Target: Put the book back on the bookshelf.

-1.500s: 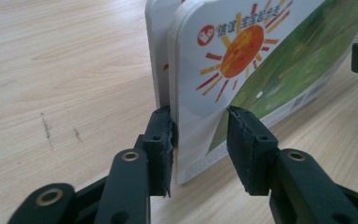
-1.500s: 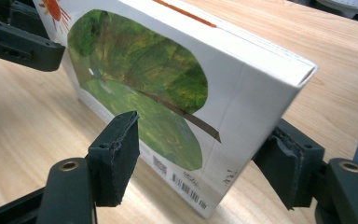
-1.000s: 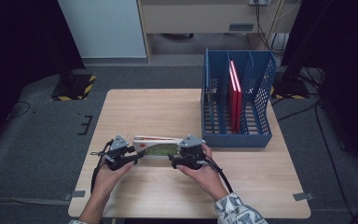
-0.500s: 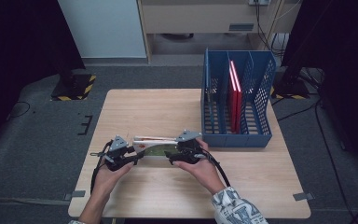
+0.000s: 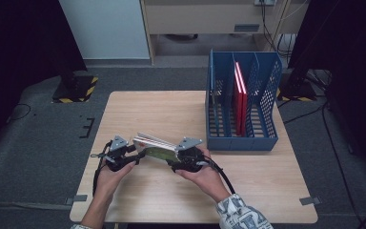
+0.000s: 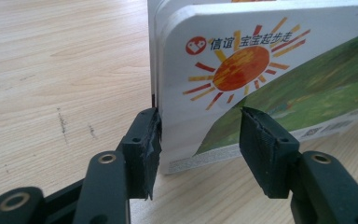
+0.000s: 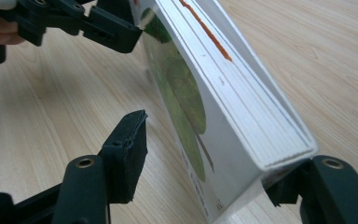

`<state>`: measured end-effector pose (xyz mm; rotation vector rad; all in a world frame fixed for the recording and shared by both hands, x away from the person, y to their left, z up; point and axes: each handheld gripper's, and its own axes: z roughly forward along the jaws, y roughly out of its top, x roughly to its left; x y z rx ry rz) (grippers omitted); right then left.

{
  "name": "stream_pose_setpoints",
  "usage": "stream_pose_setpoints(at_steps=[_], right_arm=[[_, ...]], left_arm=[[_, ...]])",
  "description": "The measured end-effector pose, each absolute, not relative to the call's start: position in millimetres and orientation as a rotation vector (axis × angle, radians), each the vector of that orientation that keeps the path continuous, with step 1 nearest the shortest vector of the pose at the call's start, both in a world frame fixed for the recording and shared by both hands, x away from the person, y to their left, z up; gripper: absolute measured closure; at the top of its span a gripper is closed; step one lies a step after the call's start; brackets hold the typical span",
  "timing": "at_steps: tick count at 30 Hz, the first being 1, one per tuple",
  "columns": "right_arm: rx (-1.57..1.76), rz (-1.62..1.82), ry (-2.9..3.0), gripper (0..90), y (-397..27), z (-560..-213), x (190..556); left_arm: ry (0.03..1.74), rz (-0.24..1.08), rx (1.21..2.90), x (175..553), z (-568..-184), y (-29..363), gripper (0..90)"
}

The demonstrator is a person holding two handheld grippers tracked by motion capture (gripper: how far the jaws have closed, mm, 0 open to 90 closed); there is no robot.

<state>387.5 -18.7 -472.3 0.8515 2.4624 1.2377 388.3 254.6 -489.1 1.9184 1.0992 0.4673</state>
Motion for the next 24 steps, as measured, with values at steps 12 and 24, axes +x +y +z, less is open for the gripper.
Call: stream_pose_setpoints(at_steps=[12, 24], right_arm=[[0.756, 1.32, 2.505, 38.4, -16, -469, 398], [0.693, 1.301, 2.551, 49.0, -9, -463, 411]], left_arm=[[1.094, 0.458, 1.927, 386, -489, 251, 38.7], [1.138, 0.497, 1.921, 379, -488, 257, 19.4]])
